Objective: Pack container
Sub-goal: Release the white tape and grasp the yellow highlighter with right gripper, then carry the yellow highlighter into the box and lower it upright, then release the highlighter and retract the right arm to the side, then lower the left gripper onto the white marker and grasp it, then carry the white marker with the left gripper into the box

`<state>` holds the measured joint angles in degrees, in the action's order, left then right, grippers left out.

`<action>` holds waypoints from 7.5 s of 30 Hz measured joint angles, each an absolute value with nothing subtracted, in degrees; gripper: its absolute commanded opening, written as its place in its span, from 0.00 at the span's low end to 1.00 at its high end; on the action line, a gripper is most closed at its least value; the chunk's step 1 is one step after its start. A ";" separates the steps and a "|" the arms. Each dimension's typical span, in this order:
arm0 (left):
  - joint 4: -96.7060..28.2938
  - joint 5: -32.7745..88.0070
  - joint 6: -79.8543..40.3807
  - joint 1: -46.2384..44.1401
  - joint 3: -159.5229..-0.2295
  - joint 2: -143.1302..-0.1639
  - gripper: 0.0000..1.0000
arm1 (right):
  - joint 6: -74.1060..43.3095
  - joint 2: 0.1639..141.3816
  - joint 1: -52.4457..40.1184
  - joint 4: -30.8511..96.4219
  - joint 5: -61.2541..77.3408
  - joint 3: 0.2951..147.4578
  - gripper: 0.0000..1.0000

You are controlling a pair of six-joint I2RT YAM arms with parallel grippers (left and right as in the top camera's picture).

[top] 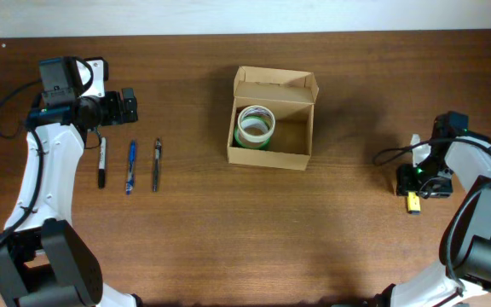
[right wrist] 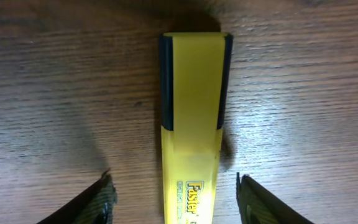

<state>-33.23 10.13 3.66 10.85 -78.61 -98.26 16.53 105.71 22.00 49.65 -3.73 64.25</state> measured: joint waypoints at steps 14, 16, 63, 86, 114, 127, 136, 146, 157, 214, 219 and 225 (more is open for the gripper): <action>-33.23 10.13 3.66 10.85 -78.61 -98.26 0.99 | 15.49 107.44 21.98 49.36 -2.79 64.36 0.09; -33.23 10.13 3.66 10.85 -78.61 -98.26 0.99 | 15.07 107.44 22.00 49.41 -2.74 64.60 0.05; -33.23 10.13 3.66 10.85 -78.65 -98.26 0.99 | 50.17 129.05 -25.63 83.66 0.05 130.17 0.04; -33.26 10.13 3.66 10.85 -78.65 -98.26 0.99 | 50.46 131.59 -28.32 84.07 2.85 123.35 0.27; -34.89 10.81 3.66 10.85 -78.67 -98.26 0.99 | 16.88 87.90 -3.40 71.31 -0.78 124.88 0.87; -53.69 9.37 3.66 10.85 -78.96 -98.26 1.00 | 3.84 102.91 23.16 77.54 6.44 123.11 0.99; -58.96 -2.63 11.00 11.33 -78.98 -98.28 0.98 | 3.03 109.45 23.75 77.60 8.10 123.07 0.99; -58.52 -3.51 13.78 18.74 -79.05 -105.25 0.96 | 3.01 111.98 23.75 77.60 8.32 123.04 0.99; -53.04 -3.46 13.72 20.45 -79.05 -114.54 0.90 | 3.03 111.98 23.75 77.60 8.32 123.04 0.99; -68.12 10.37 12.82 18.06 -103.39 -122.80 0.02 | 2.98 111.98 23.75 77.60 8.51 123.04 0.99; -78.72 14.22 21.43 13.45 -130.96 -122.61 0.02 | 2.98 111.98 23.75 77.60 8.54 123.02 0.99; -85.60 16.21 36.99 -1.28 -149.29 -120.55 0.02 | 3.05 111.98 23.75 77.60 8.54 123.04 0.99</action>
<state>-85.60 16.21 36.99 -1.28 -149.29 -120.55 3.05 111.98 23.75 77.60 8.54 123.04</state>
